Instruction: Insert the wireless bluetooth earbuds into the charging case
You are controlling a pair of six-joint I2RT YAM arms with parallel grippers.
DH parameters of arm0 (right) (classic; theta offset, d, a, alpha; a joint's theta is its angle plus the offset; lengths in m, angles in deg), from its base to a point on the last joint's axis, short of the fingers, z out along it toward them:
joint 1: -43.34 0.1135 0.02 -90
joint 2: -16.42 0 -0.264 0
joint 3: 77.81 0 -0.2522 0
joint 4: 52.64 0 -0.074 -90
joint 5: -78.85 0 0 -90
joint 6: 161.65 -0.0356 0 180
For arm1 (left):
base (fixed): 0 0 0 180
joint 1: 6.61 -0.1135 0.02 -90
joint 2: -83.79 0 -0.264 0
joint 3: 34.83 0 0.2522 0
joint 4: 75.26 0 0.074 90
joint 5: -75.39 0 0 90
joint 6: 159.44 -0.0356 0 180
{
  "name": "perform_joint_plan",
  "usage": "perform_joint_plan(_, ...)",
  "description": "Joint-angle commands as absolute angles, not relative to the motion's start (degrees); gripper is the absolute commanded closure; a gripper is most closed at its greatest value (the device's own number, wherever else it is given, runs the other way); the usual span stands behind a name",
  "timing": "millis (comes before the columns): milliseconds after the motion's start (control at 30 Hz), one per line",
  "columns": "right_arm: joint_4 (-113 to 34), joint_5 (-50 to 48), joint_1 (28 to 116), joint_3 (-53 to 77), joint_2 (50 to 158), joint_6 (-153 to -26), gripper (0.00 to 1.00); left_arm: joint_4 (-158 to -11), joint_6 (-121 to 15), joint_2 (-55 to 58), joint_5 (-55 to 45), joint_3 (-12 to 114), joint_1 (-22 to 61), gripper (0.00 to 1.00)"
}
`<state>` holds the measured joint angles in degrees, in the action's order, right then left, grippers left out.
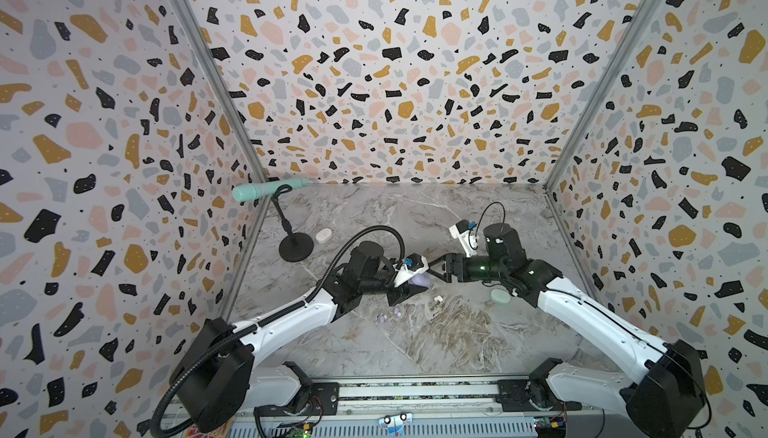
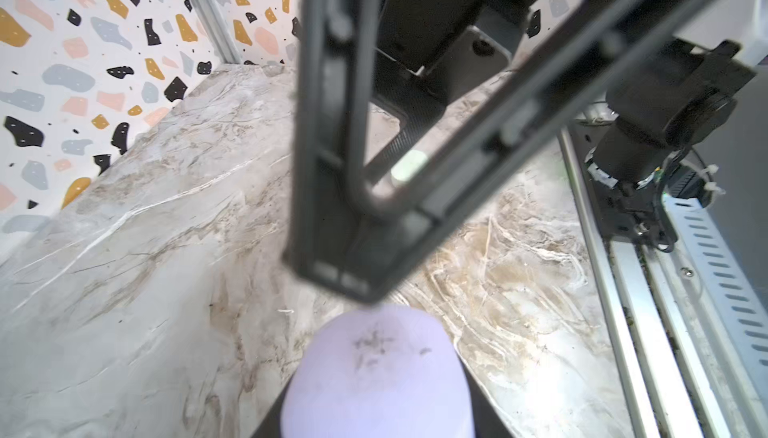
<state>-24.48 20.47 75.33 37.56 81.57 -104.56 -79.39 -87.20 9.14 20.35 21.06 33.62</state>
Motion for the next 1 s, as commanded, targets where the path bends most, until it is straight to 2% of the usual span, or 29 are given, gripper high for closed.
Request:
perform_joint_plan(0, -18.9, 16.9, 74.6, 38.8, 77.2, -93.1, 0.08, -70.4, -81.1, 7.9, 28.1, 20.8, 33.8, 0.76)
perform_joint_plan(167, -20.5, 15.6, 77.2, 42.4, 69.4, -82.3, 0.08, -61.3, -73.1, 6.1, 34.6, 19.3, 33.8, 0.76)
perform_joint_plan(300, -20.5, 14.5, 79.5, 43.0, 67.3, -78.9, 0.08, -61.2, -72.9, 5.6, 35.3, 19.5, 33.9, 0.76)
perform_joint_plan(567, -21.1, 8.3, 84.1, 41.3, 70.7, -77.3, 0.09, -61.8, -73.2, 5.4, 36.2, 19.8, 34.3, 0.76)
perform_joint_plan(967, -23.0, 9.1, 84.0, 40.2, 69.6, -78.5, 0.10, -65.7, -76.4, 5.9, 35.7, 20.5, 35.0, 0.76)
